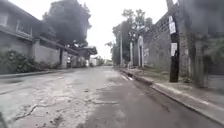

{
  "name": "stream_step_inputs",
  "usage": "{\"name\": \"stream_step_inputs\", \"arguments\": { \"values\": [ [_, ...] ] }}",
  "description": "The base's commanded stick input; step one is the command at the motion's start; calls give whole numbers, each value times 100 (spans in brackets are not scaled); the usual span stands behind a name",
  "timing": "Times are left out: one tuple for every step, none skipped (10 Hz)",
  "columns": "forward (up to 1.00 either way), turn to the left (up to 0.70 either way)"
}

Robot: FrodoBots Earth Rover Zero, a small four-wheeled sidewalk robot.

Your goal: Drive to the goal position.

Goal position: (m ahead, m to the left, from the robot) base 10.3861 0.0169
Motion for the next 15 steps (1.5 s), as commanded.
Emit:
{"name": "stream_step_inputs", "arguments": {
  "values": [
    [70,-35],
    [70,-35],
    [70,-6],
    [70,0],
    [70,0],
    [70,0],
    [70,0],
    [70,0],
    [70,0],
    [70,0],
    [70,0],
    [70,0],
    [70,0],
    [70,0],
    [70,0]
  ]
}}
